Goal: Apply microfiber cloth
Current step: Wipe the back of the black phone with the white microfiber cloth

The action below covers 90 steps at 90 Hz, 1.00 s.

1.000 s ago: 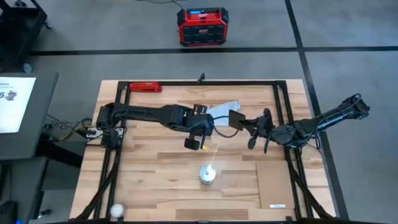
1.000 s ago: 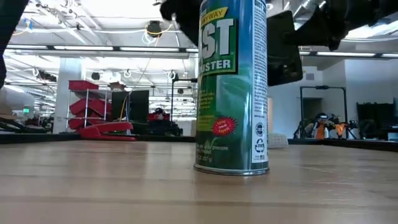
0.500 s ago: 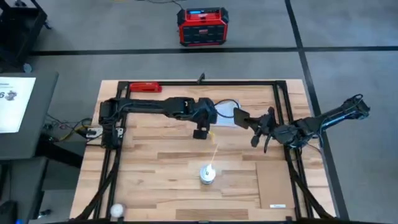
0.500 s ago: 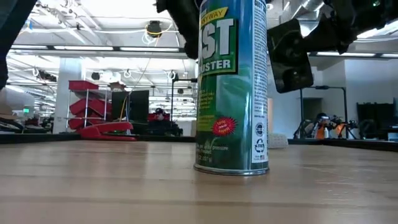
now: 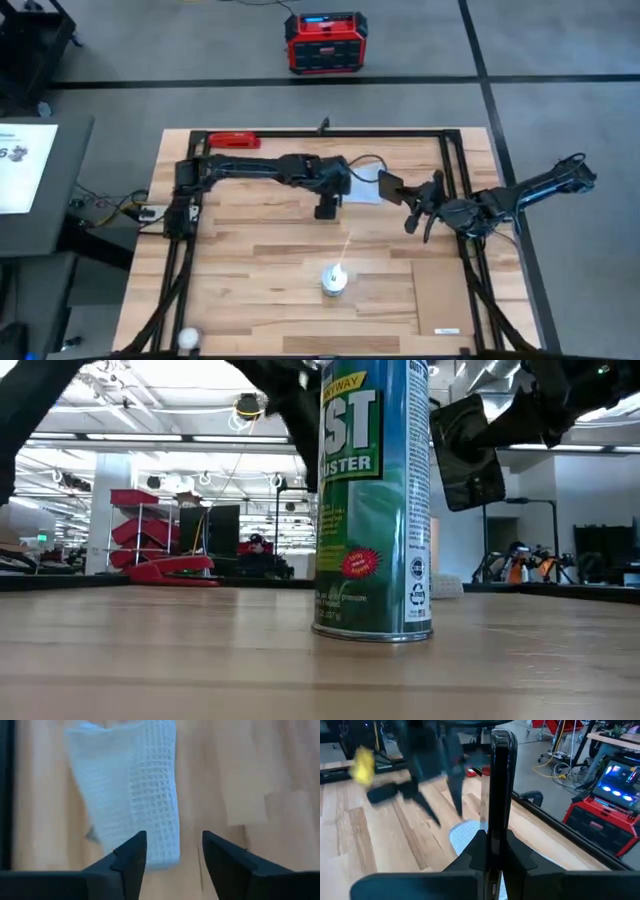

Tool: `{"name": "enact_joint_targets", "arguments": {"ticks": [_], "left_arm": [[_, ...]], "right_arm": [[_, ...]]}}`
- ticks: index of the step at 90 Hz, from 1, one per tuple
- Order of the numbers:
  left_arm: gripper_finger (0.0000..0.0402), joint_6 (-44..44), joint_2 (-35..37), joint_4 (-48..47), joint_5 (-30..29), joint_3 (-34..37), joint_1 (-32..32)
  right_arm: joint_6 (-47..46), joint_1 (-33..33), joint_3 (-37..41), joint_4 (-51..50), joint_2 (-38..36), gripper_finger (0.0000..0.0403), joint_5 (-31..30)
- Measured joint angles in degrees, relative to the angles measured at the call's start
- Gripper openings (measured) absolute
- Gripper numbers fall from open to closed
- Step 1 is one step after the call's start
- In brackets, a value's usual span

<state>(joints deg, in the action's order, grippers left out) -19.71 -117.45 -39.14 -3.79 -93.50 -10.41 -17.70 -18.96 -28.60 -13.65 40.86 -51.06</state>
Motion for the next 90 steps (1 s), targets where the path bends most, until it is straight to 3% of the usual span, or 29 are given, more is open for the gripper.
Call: {"name": "enact_joint_targets", "arguments": {"ticks": [15, 38, 51, 68, 90], "left_arm": [[0.0179, -0.9, -3.3, 2.0, 0.0, -0.3, 0.0], [0.0179, -4.3, -3.6, 5.7, -6.8, -0.4, -0.5], [0.0179, -4.5, -3.6, 6.6, -7.2, -0.4, -1.8], [0.0179, -4.4, -3.6, 6.8, -6.3, -0.4, -3.4], [0.0179, -3.0, -6.7, 9.5, 1.9, -0.1, -6.0]], "right_arm": [[-1.2, 0.0, 0.0, -1.0, -0.7, 0.0014, 0.0], [-1.3, 0.1, 0.0, -2.0, -1.6, 0.0014, 0.0], [-1.3, 0.1, 0.0, -2.1, -1.6, 0.0014, 0.0], [-1.3, 0.1, 0.0, -2.4, -1.6, 0.0014, 0.0], [-1.4, 0.1, 0.0, -2.5, -1.6, 0.0014, 0.1]]}}
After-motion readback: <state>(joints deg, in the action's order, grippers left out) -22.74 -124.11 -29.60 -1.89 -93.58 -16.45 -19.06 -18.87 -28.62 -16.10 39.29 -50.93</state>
